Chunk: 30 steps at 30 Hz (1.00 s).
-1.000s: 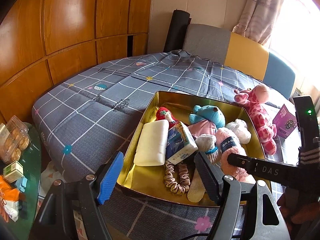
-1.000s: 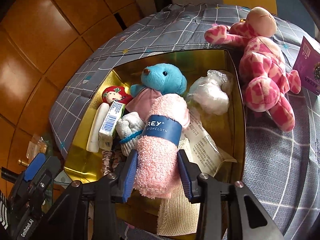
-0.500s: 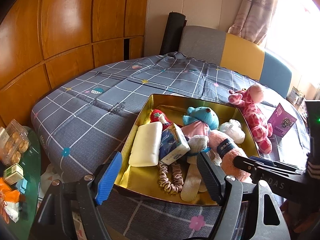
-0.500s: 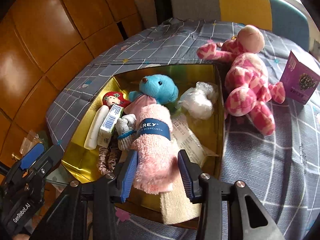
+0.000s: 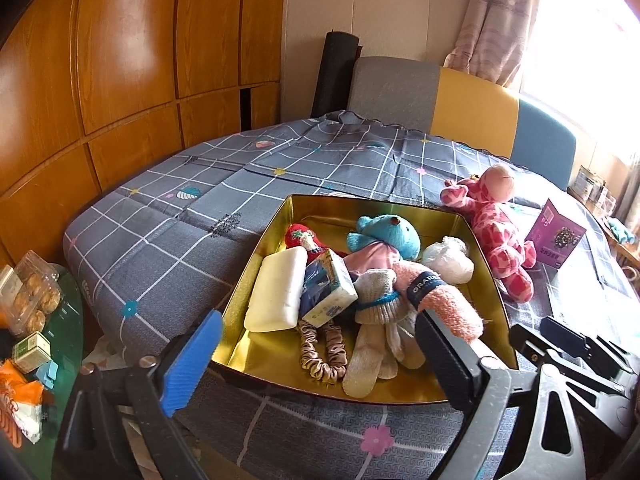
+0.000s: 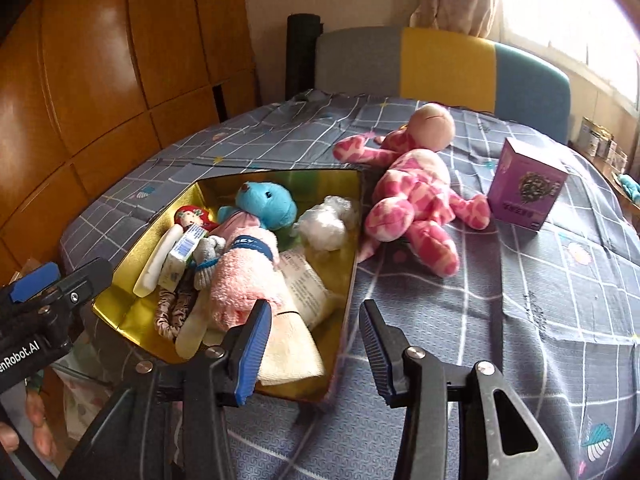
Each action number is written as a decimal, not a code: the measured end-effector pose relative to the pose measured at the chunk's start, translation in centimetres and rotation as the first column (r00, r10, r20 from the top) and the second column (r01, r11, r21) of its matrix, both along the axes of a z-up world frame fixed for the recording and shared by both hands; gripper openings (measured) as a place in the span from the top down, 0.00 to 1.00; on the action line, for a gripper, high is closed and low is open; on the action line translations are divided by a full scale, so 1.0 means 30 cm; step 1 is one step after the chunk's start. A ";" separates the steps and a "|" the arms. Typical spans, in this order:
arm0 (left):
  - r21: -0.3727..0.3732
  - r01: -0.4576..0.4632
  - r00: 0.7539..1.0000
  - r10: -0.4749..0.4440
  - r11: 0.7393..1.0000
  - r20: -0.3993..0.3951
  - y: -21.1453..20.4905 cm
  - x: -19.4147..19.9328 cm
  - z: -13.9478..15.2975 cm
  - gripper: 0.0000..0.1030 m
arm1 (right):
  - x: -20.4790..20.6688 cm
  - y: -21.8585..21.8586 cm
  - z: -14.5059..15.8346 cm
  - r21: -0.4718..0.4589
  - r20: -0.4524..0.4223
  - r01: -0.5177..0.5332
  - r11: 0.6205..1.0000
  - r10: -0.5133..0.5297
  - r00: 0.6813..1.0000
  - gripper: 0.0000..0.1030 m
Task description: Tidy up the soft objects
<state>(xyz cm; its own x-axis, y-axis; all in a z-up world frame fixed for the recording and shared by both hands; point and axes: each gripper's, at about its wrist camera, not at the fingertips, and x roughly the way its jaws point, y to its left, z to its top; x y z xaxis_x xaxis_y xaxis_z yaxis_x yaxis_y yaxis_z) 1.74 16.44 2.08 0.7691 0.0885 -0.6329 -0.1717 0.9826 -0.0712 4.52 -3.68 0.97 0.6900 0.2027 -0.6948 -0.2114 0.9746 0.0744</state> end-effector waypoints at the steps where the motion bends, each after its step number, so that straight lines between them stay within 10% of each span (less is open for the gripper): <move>1: 0.003 0.000 1.000 0.000 1.000 0.002 -0.004 -0.003 0.004 0.00 | -0.005 -0.010 0.002 0.002 0.005 0.010 1.000 -0.010 1.000 0.55; 30: 0.036 -0.036 0.999 0.035 0.999 0.024 -0.023 -0.042 0.041 0.00 | -0.066 -0.022 0.034 -0.050 0.091 0.035 0.998 -0.030 0.995 0.55</move>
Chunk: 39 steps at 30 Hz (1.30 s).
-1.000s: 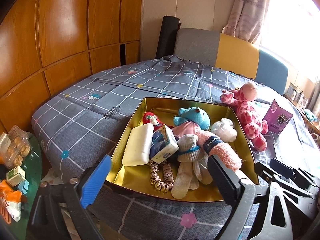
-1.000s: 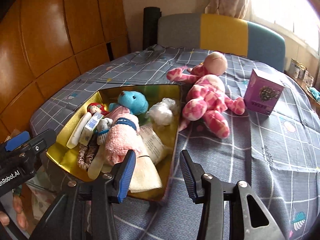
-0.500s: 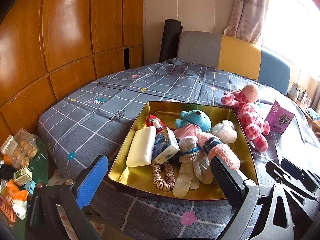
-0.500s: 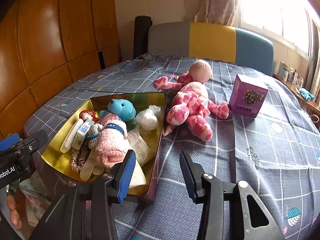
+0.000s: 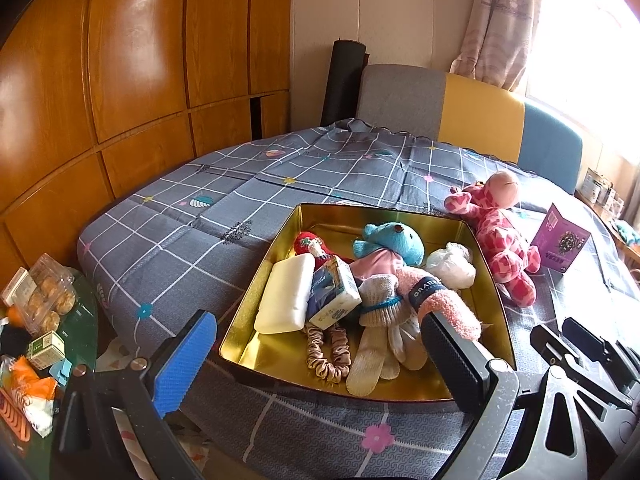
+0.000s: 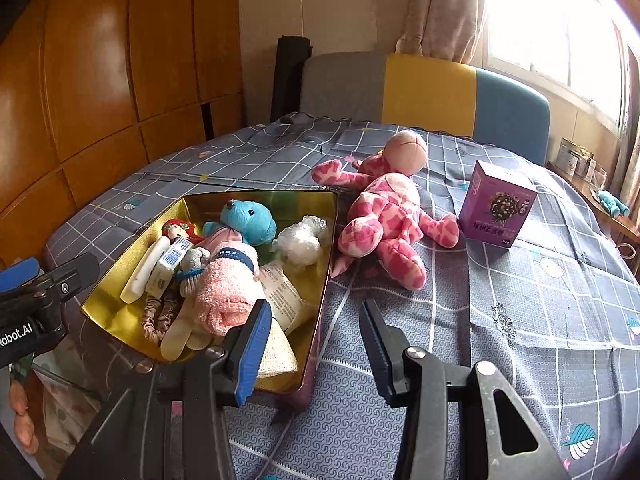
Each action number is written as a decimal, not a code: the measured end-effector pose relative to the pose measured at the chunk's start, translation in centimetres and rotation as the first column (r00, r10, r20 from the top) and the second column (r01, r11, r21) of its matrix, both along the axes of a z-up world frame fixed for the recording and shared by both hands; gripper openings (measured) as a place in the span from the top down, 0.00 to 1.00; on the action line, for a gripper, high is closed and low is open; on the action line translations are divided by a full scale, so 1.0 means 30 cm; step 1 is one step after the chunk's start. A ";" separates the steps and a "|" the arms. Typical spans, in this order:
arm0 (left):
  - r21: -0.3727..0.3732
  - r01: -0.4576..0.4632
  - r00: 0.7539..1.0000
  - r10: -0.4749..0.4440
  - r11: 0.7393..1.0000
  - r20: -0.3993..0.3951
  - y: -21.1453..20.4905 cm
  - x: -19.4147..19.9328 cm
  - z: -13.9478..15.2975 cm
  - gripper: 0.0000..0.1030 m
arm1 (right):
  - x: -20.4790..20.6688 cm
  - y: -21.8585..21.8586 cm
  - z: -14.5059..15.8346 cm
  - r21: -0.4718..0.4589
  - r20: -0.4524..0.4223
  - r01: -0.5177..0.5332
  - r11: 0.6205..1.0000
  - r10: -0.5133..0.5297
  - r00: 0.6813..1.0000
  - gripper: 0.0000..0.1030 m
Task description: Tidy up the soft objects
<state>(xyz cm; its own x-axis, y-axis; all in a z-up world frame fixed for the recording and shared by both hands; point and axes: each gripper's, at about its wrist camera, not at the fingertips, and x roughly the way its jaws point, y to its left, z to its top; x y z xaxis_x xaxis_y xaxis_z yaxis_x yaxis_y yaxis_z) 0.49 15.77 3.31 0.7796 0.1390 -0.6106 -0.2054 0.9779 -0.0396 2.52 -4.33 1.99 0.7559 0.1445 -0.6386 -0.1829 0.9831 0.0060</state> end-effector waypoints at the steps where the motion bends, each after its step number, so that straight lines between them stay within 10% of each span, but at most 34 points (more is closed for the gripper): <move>1: 0.000 0.000 1.000 0.000 1.000 -0.002 0.001 0.001 -0.001 0.00 | 0.000 0.001 -0.002 -0.001 -0.001 0.000 1.000 0.000 1.000 0.55; 39: 0.002 -0.012 1.000 0.012 1.000 -0.012 0.012 0.006 -0.011 0.00 | -0.002 -0.006 -0.014 0.002 -0.008 -0.003 1.000 0.003 1.000 0.55</move>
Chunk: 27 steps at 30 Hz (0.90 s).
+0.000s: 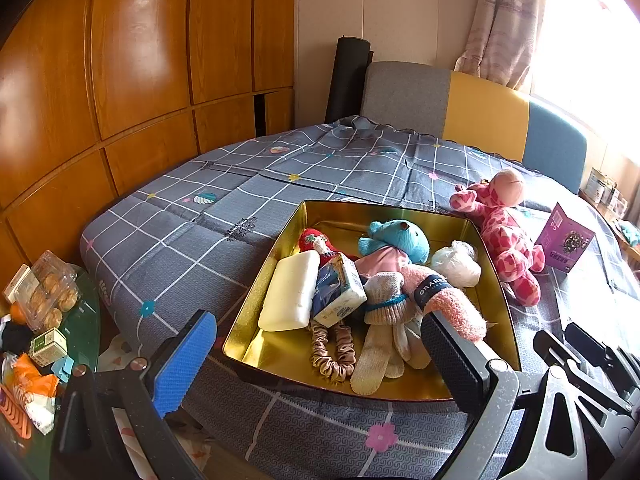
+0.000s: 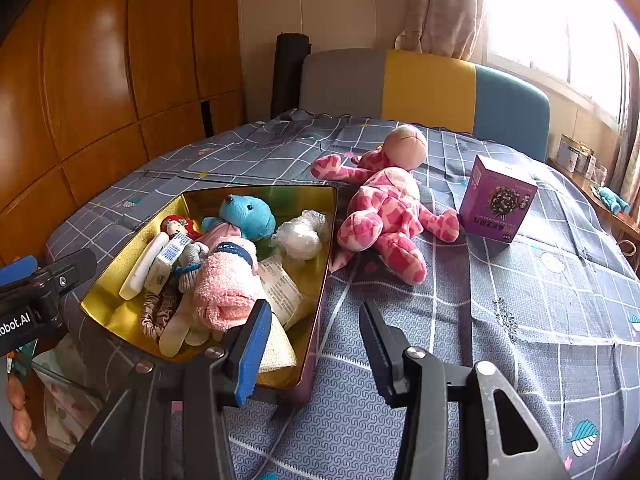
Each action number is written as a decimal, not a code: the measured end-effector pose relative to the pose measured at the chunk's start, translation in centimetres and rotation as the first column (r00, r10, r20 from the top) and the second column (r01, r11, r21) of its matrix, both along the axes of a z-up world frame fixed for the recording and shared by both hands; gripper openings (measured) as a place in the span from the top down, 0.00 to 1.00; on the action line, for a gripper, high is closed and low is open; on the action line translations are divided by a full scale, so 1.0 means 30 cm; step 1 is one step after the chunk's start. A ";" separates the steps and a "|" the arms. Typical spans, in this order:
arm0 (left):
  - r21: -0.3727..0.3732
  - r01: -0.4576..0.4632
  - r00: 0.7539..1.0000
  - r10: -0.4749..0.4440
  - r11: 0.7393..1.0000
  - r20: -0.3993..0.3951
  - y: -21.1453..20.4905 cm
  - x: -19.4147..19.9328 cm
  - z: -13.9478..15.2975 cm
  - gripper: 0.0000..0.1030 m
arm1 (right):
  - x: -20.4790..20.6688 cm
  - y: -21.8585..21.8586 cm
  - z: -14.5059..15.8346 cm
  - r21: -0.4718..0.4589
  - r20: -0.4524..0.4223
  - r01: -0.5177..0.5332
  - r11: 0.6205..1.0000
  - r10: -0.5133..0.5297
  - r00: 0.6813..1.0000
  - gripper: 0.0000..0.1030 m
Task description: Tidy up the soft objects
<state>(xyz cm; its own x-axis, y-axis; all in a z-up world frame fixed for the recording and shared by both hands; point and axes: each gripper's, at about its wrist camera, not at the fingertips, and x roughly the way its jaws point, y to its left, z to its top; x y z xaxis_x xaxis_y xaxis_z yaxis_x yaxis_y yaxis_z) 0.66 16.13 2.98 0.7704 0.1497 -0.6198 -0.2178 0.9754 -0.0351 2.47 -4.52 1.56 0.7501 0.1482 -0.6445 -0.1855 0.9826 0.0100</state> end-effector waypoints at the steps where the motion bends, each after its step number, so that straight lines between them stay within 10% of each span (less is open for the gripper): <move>1: 0.000 -0.001 1.000 0.001 1.000 0.000 0.000 0.001 0.001 0.00 | -0.001 0.000 -0.001 0.001 0.000 0.000 1.000 0.000 1.000 0.55; 27: 0.000 -0.011 1.000 0.011 1.000 0.000 0.004 0.001 0.004 0.00 | -0.001 0.001 -0.002 0.000 -0.001 0.000 1.000 0.000 1.000 0.55</move>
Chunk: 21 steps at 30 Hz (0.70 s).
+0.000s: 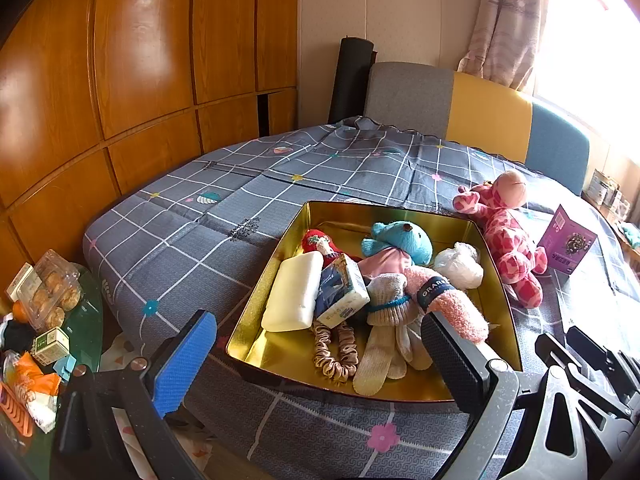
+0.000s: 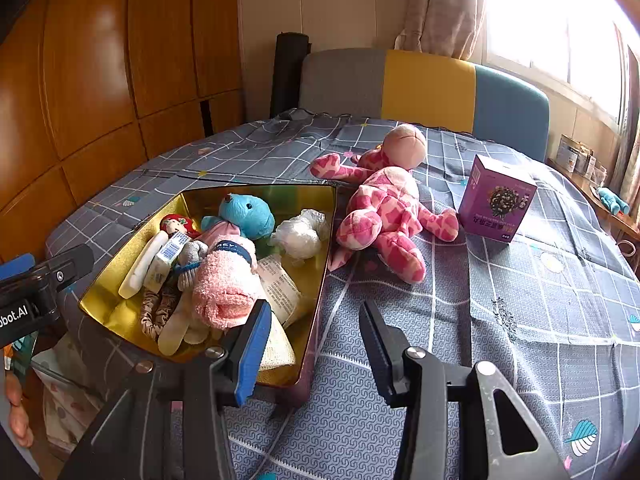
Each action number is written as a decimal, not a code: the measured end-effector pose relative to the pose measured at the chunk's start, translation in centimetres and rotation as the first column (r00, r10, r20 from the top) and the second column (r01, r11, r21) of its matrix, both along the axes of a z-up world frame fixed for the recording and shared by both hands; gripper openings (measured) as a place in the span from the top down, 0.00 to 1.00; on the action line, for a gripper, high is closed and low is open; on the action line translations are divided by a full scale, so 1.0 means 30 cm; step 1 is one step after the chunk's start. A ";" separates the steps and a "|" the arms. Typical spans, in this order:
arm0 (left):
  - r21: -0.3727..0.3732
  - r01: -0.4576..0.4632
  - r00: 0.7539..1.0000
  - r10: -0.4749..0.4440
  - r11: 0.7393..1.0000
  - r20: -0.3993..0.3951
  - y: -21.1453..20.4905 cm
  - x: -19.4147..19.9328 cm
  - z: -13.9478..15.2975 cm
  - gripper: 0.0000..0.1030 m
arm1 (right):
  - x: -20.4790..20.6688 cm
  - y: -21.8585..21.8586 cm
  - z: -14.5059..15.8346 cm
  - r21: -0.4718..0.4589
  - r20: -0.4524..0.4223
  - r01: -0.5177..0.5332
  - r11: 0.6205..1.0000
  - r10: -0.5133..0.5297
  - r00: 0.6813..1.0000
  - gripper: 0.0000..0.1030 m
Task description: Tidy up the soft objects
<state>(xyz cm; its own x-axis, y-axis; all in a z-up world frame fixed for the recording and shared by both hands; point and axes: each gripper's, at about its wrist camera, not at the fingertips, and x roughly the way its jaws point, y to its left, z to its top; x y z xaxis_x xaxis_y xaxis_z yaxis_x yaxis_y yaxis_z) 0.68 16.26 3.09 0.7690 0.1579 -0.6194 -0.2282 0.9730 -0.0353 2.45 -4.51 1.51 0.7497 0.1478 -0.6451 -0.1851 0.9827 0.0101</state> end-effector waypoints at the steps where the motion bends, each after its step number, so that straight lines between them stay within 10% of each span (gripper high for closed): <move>1: 0.000 -0.001 1.000 0.001 1.000 0.001 0.001 0.000 0.000 0.00 | 0.000 0.000 0.000 0.000 0.000 0.000 1.000 0.000 1.000 0.55; 13: -0.011 0.009 1.000 -0.009 1.000 -0.018 -0.003 0.005 -0.011 0.00 | 0.000 -0.004 -0.005 0.000 -0.003 0.000 1.000 0.000 1.000 0.55; 21: -0.155 0.078 0.994 -0.088 0.985 -0.061 0.016 0.030 -0.058 0.00 | 0.012 -0.020 -0.020 -0.002 -0.021 0.010 1.000 -0.010 1.000 0.55</move>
<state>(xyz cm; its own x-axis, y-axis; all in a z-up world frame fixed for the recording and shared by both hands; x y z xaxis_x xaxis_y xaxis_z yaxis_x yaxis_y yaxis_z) 1.57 16.72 1.35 0.7316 -0.0044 -0.6818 -0.1539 0.9731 -0.1714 2.82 -5.11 0.90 0.7371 0.1391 -0.6613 -0.1750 0.9845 0.0120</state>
